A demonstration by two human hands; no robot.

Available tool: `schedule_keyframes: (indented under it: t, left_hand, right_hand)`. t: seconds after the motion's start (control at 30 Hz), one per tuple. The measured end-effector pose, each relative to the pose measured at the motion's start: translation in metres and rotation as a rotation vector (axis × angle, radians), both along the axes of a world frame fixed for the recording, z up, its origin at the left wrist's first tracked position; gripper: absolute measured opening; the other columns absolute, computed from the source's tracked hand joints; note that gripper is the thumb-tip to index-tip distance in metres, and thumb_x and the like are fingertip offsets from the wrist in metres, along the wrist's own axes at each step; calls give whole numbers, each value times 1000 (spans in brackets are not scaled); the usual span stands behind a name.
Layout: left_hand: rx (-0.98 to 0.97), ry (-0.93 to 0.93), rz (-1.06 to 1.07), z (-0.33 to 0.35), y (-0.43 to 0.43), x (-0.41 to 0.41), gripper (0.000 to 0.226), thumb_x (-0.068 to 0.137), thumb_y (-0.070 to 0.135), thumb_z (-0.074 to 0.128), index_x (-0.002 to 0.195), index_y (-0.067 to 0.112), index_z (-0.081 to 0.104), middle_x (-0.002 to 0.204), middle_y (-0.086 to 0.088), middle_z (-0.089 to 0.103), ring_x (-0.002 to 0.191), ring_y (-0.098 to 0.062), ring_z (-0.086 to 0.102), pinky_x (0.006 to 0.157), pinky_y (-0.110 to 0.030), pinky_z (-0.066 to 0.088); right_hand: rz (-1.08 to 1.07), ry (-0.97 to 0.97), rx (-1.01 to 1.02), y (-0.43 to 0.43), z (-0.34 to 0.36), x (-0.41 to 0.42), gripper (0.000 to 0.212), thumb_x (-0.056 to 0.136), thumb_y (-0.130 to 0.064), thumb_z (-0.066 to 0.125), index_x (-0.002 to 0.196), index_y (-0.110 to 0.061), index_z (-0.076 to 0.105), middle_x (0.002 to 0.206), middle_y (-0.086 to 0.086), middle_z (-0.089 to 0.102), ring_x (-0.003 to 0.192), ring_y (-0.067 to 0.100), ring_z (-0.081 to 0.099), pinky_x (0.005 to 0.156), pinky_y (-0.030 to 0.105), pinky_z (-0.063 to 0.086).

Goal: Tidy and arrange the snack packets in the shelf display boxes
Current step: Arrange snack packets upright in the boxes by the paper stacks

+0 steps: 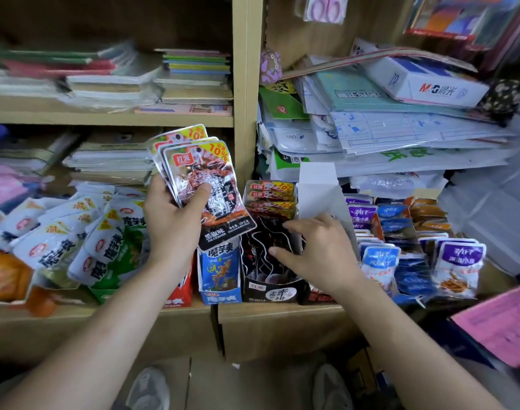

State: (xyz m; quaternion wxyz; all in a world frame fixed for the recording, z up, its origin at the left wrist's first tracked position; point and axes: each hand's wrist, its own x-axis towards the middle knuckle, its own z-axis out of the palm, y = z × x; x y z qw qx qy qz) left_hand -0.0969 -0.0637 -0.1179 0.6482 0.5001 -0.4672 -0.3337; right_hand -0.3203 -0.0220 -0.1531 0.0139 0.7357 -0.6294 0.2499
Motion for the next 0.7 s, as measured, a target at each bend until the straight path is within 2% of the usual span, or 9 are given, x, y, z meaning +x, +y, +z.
schedule_keyframes:
  t: [0.13, 0.23, 0.4, 0.5, 0.57, 0.7]
  left_hand:
    - [-2, -13, -12, 0, -1, 5, 35, 89, 13, 76, 121, 18, 62, 110, 8, 74, 101, -2, 69, 88, -27, 53]
    - [-10, -36, -13, -1, -2, 7, 34, 89, 14, 77, 120, 18, 63, 107, 10, 74, 99, 0, 69, 82, -18, 52]
    - [-26, -54, -28, 0, -3, 11, 31, 89, 13, 76, 117, 19, 63, 101, 14, 74, 95, 3, 69, 78, -11, 52]
    - [-37, -74, -49, 0, -2, 12, 29, 89, 13, 76, 115, 19, 63, 100, 15, 72, 94, 5, 67, 77, -8, 49]
    - [-46, -100, -54, 0, -2, 13, 28, 90, 14, 76, 114, 18, 63, 100, 15, 71, 94, 5, 66, 78, -7, 48]
    - [-45, -116, -58, -1, -2, 14, 28, 89, 16, 77, 113, 15, 63, 100, 14, 71, 94, 4, 65, 80, -8, 48]
  right_hand:
    - [-148, 298, 127, -10, -8, 31, 71, 71, -83, 54, 98, -19, 70, 95, -1, 72, 107, 30, 49, 93, 46, 39]
    - [-198, 352, 165, -15, -10, 44, 70, 70, -82, 60, 94, -17, 67, 96, 1, 69, 112, 30, 45, 92, 46, 37]
    - [-174, 323, 192, -19, -8, 43, 58, 74, -72, 69, 97, -19, 68, 99, -1, 69, 116, 25, 48, 94, 41, 42]
    - [-146, 234, 191, -20, -9, 41, 38, 77, -52, 74, 93, -19, 68, 91, 1, 71, 97, 24, 62, 90, 36, 45]
    - [-144, 186, 174, -22, -10, 40, 28, 77, -44, 72, 92, -20, 68, 84, 0, 70, 82, 25, 65, 86, 34, 46]
    - [-153, 47, 117, -20, -10, 35, 28, 78, -35, 75, 103, -23, 78, 87, 2, 77, 83, 30, 67, 92, 39, 44]
